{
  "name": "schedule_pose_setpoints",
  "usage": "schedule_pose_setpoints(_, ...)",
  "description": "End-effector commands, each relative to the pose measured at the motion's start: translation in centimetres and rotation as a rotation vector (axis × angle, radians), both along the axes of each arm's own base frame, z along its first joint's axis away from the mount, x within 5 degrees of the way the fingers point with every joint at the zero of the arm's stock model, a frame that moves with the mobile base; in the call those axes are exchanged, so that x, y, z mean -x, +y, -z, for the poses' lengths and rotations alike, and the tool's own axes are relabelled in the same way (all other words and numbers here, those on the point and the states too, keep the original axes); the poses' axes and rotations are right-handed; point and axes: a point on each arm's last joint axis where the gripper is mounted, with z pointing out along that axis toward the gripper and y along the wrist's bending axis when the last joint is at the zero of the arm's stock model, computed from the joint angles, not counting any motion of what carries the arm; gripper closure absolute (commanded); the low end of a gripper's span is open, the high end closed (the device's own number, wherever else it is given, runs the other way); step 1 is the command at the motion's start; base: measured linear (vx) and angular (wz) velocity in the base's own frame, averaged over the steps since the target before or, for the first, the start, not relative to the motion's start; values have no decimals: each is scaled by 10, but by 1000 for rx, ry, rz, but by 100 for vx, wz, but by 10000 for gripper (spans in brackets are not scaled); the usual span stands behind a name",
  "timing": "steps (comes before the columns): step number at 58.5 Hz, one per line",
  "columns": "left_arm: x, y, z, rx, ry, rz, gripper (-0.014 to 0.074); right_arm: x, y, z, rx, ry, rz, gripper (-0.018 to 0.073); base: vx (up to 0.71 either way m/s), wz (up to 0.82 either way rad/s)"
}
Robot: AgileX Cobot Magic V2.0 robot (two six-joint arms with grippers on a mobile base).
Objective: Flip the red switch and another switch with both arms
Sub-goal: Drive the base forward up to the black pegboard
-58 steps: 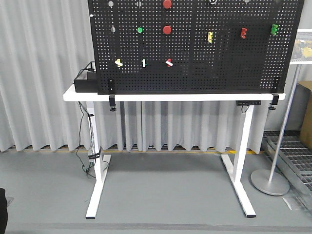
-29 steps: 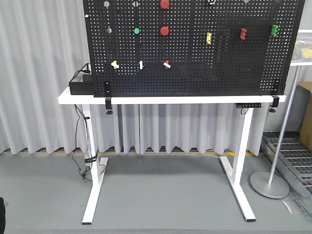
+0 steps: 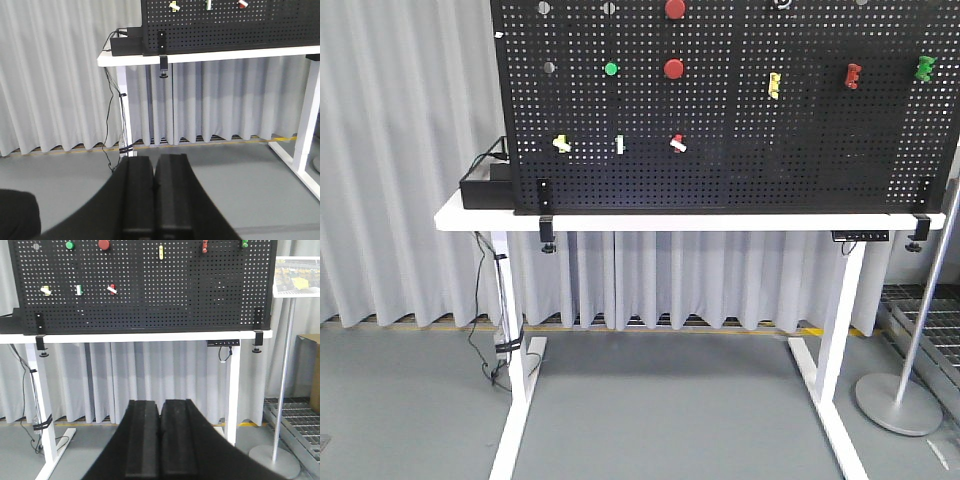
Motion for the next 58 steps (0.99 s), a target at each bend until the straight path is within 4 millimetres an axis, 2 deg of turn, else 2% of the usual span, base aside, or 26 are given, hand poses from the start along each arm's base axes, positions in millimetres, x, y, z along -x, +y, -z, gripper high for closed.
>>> schedule_pose_setpoints(1,1,0,-3,15,-79,-1,594,1,1,-6,11,-79,-7,566,21,-3)
schedule_pose_setpoints(27,1,0,-3,15,-79,-1,594,1,1,-6,11,-79,-7,566,27,1)
schedule_pose_setpoints(58,1,0,-3,15,-79,-1,594,1,1,-6,11,-79,-7,566,41,2)
